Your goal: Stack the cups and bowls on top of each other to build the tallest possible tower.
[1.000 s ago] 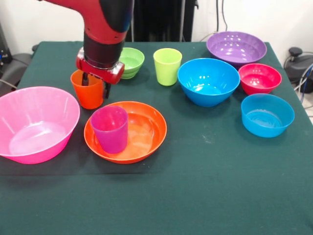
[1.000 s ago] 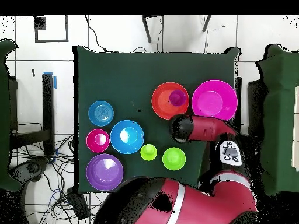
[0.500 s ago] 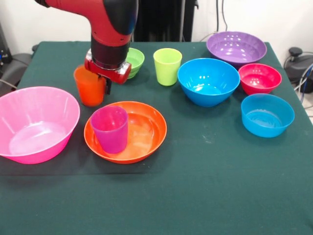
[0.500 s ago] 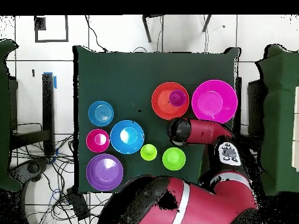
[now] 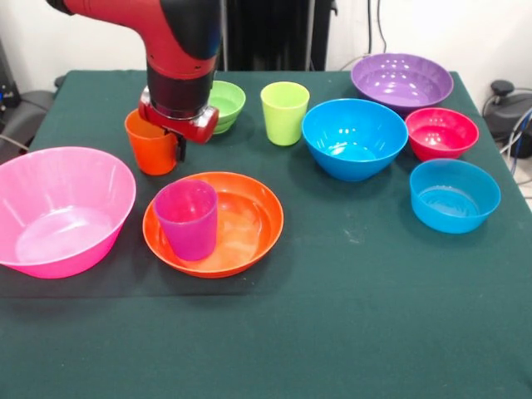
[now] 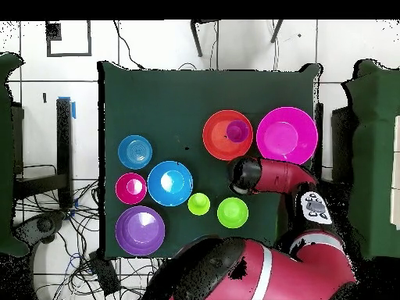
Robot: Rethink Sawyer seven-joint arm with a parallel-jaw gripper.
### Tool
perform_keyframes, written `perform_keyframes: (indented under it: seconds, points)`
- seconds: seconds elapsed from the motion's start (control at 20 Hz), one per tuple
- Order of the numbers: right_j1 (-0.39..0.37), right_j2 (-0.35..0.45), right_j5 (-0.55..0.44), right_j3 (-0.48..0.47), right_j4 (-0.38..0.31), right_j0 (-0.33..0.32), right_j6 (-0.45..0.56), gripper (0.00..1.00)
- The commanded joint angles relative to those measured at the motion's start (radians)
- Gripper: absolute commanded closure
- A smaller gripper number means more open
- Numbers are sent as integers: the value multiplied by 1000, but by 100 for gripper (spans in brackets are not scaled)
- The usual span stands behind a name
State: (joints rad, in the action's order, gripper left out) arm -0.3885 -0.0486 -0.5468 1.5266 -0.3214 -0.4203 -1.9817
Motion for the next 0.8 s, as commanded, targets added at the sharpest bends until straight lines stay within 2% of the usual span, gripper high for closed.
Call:
perform_keyframes:
  seconds: [0.05,0.4,0.6,0.65,0.8]
  points:
    - [-54,117,-176,-13,31,51,41,100]
    - [-101,112,-360,-114,64,121,17,100]
    - [-133,113,-474,-132,109,148,-12,100]
    - [-147,120,-470,-118,132,149,-32,100]
    - [-157,126,-372,-102,181,169,-105,100]
